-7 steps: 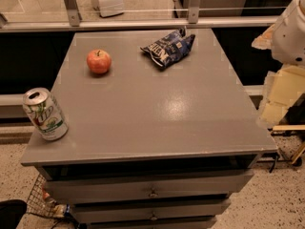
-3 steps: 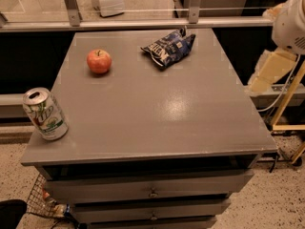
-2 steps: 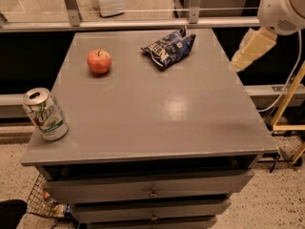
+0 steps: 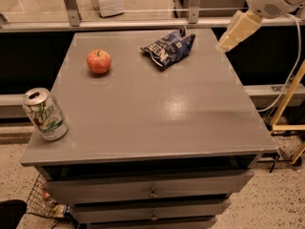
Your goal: Move blue chip bag near 7up can
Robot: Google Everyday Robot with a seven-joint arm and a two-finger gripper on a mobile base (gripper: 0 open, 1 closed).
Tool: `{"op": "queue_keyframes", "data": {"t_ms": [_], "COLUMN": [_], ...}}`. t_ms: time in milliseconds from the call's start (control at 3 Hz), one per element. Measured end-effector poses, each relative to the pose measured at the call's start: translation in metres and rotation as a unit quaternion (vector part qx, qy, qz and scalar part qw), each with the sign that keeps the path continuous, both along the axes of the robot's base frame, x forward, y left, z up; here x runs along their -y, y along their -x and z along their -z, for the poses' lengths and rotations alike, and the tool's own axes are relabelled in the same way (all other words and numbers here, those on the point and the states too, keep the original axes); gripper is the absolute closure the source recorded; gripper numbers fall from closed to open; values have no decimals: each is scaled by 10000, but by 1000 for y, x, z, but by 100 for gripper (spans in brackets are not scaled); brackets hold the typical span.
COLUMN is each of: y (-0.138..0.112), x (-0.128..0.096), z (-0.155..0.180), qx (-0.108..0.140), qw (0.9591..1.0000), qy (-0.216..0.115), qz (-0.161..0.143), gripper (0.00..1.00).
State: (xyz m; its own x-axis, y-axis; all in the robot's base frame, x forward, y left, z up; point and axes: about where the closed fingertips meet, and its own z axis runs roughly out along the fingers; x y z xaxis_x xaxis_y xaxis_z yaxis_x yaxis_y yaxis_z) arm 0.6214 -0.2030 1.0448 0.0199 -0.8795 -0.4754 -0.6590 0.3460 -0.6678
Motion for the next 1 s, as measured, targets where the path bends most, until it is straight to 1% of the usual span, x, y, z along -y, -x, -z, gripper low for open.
{"op": "queue_keyframes", "data": {"t_ms": [333,667,1000], "y": [-39,-91,-122], "x": [-18,-47,-77], "z": [14,40,66], "qx": [-130,-389,-614], "qw": [9996,9969,9929], "qy": [119,288,379], "qz": [-239,-624,-946], "gripper": [0,0,0]}}
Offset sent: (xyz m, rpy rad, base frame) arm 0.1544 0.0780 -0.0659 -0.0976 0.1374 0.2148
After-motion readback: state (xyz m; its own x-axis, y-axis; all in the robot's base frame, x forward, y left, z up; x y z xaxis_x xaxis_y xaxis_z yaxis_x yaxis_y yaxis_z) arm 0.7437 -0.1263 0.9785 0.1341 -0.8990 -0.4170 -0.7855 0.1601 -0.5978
